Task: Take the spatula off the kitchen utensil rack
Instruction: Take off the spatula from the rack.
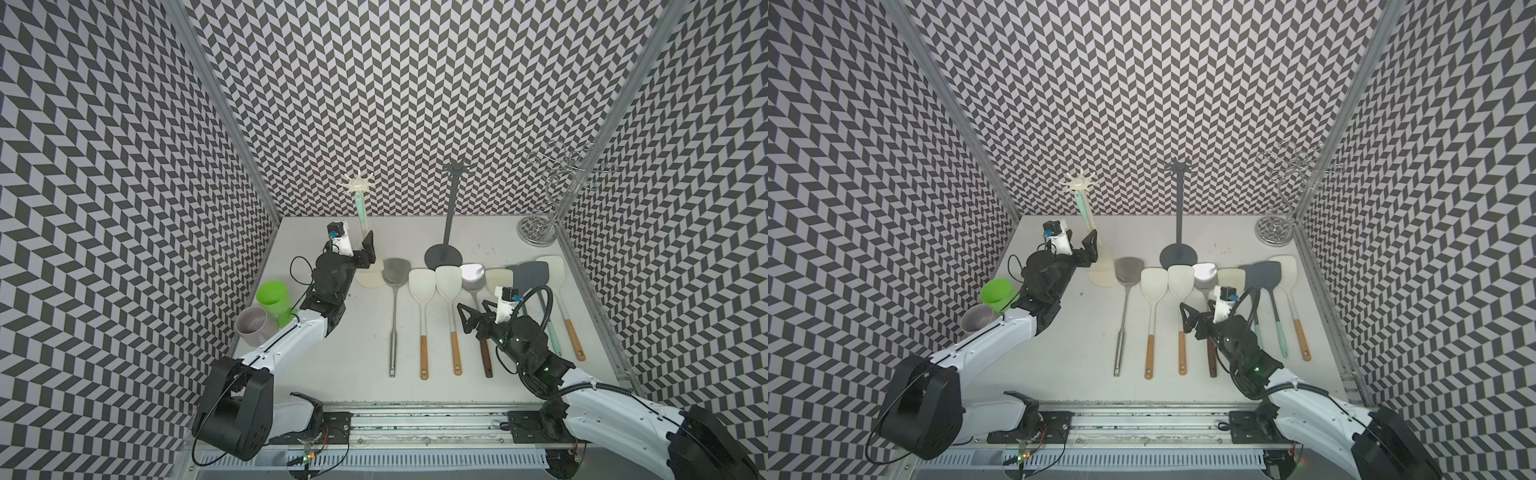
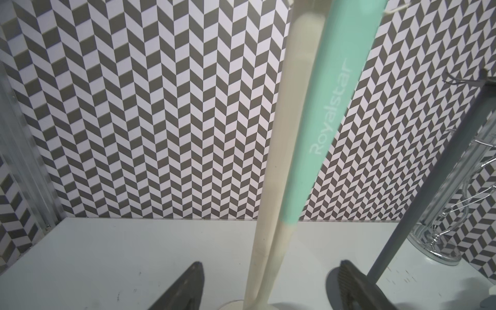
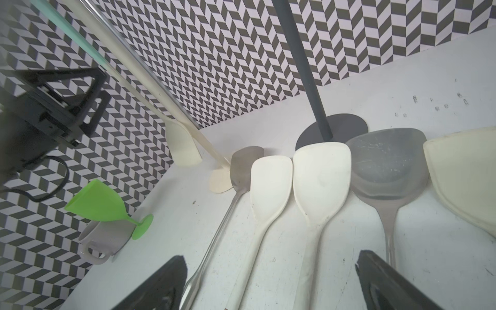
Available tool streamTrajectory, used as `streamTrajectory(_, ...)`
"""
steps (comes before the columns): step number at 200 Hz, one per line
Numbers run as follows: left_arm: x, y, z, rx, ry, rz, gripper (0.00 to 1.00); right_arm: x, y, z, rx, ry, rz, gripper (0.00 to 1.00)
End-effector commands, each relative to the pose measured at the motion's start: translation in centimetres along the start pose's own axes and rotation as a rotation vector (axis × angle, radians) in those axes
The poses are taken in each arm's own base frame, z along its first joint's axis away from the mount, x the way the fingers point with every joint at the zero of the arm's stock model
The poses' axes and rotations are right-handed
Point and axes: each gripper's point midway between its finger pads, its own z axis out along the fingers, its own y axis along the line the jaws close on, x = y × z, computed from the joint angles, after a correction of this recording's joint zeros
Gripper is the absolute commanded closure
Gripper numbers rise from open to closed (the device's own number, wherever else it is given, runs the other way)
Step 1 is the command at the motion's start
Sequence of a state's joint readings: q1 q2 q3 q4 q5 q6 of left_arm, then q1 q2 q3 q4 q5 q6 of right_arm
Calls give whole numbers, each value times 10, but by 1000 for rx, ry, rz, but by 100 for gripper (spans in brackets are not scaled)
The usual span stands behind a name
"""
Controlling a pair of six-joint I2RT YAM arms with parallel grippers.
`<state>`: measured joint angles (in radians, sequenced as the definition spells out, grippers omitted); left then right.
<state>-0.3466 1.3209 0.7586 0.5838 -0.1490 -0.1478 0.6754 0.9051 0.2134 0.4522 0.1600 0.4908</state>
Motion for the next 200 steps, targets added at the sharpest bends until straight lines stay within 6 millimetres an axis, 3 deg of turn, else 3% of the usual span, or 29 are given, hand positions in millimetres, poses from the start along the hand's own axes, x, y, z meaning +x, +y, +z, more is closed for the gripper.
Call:
streamTrajectory(1, -25, -2, 12, -12, -73, 51, 32, -21, 11, 5, -26, -53, -3, 0)
streamTrajectory(68, -27, -6, 17, 6, -80, 59, 69, -16, 16, 10, -51, -27, -6, 0)
streamTrajectory(111, -34, -9, 9, 21, -92, 58, 85, -15, 16, 11, -51, -24, -9, 0)
streamTrajectory(151, -49, -12, -3, 33, -117, 52, 94, -15, 16, 11, -53, -24, -11, 0)
streamTrajectory(200, -63, -11, -21, 35, -145, 32, 96, -15, 16, 12, -47, -22, -15, 0)
